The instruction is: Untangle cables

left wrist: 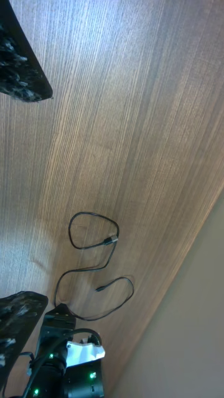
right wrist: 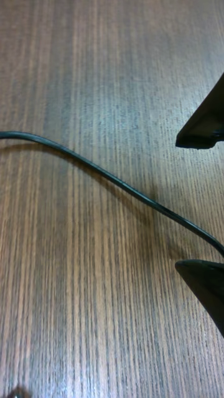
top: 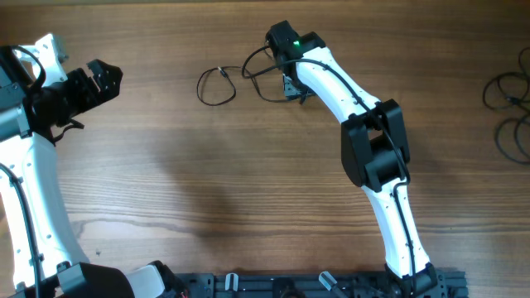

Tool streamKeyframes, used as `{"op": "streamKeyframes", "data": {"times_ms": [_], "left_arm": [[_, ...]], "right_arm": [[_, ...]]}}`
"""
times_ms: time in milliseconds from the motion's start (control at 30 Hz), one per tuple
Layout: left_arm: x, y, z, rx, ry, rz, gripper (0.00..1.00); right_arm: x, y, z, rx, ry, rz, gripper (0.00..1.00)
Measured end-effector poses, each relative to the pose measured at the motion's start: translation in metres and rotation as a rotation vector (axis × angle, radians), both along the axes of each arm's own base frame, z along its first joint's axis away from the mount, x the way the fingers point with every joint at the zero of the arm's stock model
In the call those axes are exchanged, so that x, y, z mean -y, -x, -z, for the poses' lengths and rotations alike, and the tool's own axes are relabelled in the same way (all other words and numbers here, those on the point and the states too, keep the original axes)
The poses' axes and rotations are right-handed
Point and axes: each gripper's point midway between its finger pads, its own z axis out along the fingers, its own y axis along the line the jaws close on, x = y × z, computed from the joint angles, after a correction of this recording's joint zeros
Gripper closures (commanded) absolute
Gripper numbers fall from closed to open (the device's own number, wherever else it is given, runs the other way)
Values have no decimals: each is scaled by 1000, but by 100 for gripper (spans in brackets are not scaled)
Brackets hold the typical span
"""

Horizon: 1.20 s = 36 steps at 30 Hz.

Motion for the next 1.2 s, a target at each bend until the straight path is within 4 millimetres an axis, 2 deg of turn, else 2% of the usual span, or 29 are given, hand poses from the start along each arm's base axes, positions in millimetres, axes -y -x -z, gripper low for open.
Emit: {"op": "streamKeyframes", "data": {"times_ms": [200, 333, 500, 533, 633, 700, 1033, 1200], "left_arm": [[1, 2, 2, -11, 4, 2, 1], [2, 4, 3, -17, -4, 13, 1], [2, 4, 3, -16, -6, 15, 1], [2, 4, 3, -16, -6, 15, 1], [2, 4, 3, -17, -5, 15, 1], [2, 4, 4, -19, -4, 15, 0], [3, 6, 5, -30, 1, 15, 0], [3, 6, 5, -30, 1, 15, 0]], "right_arm": [[-1, 2, 1, 7, -23, 56, 40], [-2, 4, 1, 13, -43, 115, 44], [-7, 3, 3, 26, -86, 163, 73], [-8, 3, 3, 27, -93, 171, 75], [-10, 4, 4, 28, -112, 193, 74], [-13, 3, 4, 29, -126, 198, 66], [-17, 3, 5, 39, -164, 260, 67], [-17, 4, 5, 47, -174, 301, 64]]}}
